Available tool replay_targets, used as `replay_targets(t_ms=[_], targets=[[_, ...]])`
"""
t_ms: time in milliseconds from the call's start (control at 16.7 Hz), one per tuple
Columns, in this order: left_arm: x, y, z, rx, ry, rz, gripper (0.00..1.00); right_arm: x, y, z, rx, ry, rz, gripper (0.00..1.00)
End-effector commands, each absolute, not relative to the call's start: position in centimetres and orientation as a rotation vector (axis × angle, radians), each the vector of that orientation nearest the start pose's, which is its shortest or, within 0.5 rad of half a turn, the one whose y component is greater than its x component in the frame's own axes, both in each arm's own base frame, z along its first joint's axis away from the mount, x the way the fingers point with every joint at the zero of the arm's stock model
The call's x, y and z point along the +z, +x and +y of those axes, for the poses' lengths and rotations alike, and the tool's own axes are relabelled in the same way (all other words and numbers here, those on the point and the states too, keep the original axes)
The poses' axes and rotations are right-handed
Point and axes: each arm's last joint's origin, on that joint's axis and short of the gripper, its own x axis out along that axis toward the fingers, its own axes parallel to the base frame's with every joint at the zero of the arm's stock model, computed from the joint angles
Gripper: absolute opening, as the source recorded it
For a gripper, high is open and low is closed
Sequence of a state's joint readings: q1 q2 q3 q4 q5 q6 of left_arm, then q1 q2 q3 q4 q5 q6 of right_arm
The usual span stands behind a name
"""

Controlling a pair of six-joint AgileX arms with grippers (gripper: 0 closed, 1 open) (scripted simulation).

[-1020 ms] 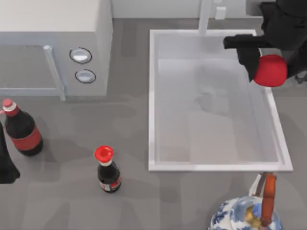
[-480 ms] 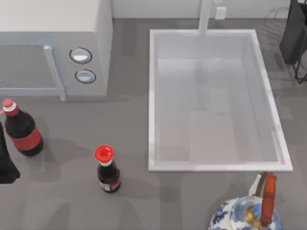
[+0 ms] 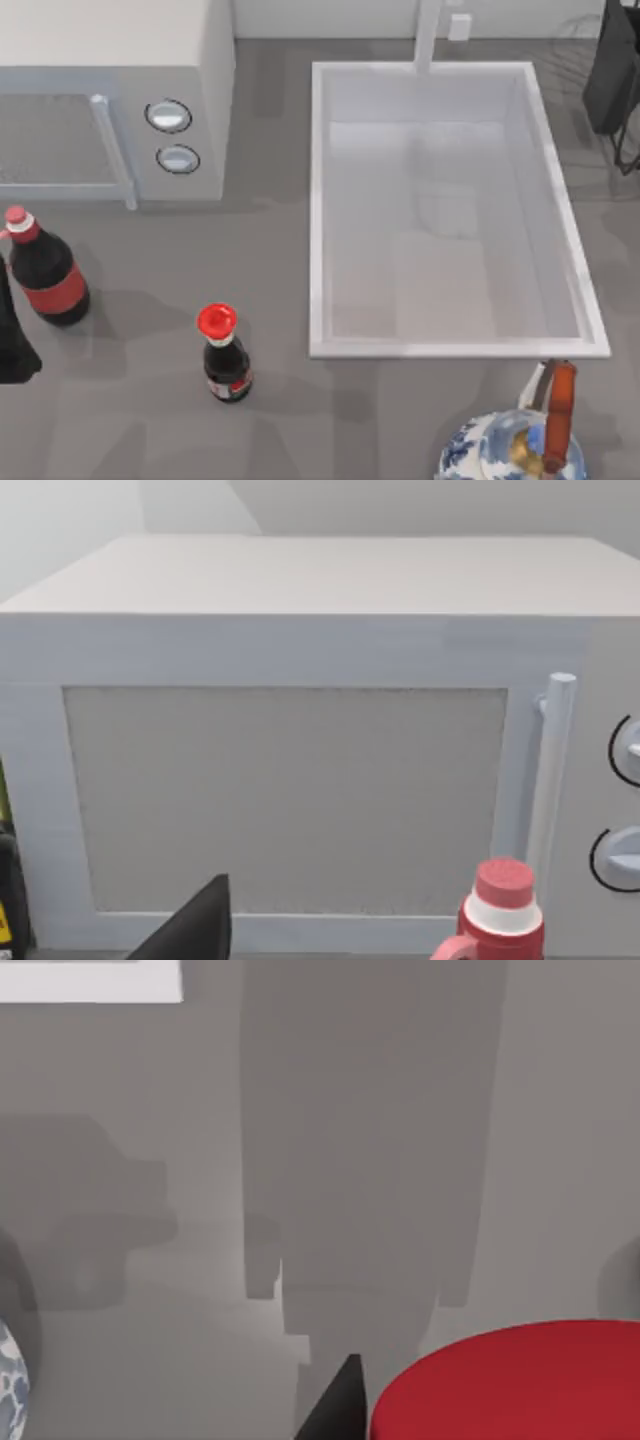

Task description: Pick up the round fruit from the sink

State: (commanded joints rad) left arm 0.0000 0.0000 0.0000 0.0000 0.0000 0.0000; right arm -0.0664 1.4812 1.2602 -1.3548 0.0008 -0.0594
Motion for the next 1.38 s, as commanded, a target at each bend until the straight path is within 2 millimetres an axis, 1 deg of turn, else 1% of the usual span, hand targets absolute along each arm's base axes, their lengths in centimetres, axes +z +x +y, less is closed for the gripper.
replay_targets(t_ms=[60, 180, 420, 600, 720, 960, 1380], targets=[[16.0, 10.6, -0.1, 0.0, 0.0, 0.0, 1.0, 26.5, 25.4, -1.4, -0.007, 0.007, 1.578, 0.0], [16.0, 10.6, -0.1, 0.0, 0.0, 0.0, 1.0, 24.9, 25.6, -1.5, -0.007, 0.007, 1.584, 0.0], [16.0, 10.6, -0.1, 0.0, 0.0, 0.0, 1.0, 20.2, 26.0, -1.6, -0.008, 0.006, 1.555, 0.0], [16.0, 10.6, -0.1, 0.0, 0.0, 0.0, 1.0, 16.9, 25.5, -1.6, -0.008, 0.007, 1.563, 0.0], [16.0, 10.6, -0.1, 0.0, 0.0, 0.0, 1.0, 16.0, 25.3, -1.6, -0.008, 0.008, 1.57, 0.0], [16.0, 10.6, -0.1, 0.0, 0.0, 0.0, 1.0, 16.0, 25.3, -1.6, -0.008, 0.008, 1.571, 0.0], [16.0, 10.6, -0.1, 0.0, 0.0, 0.0, 1.0, 16.0, 25.3, -1.6, -0.008, 0.008, 1.571, 0.53]])
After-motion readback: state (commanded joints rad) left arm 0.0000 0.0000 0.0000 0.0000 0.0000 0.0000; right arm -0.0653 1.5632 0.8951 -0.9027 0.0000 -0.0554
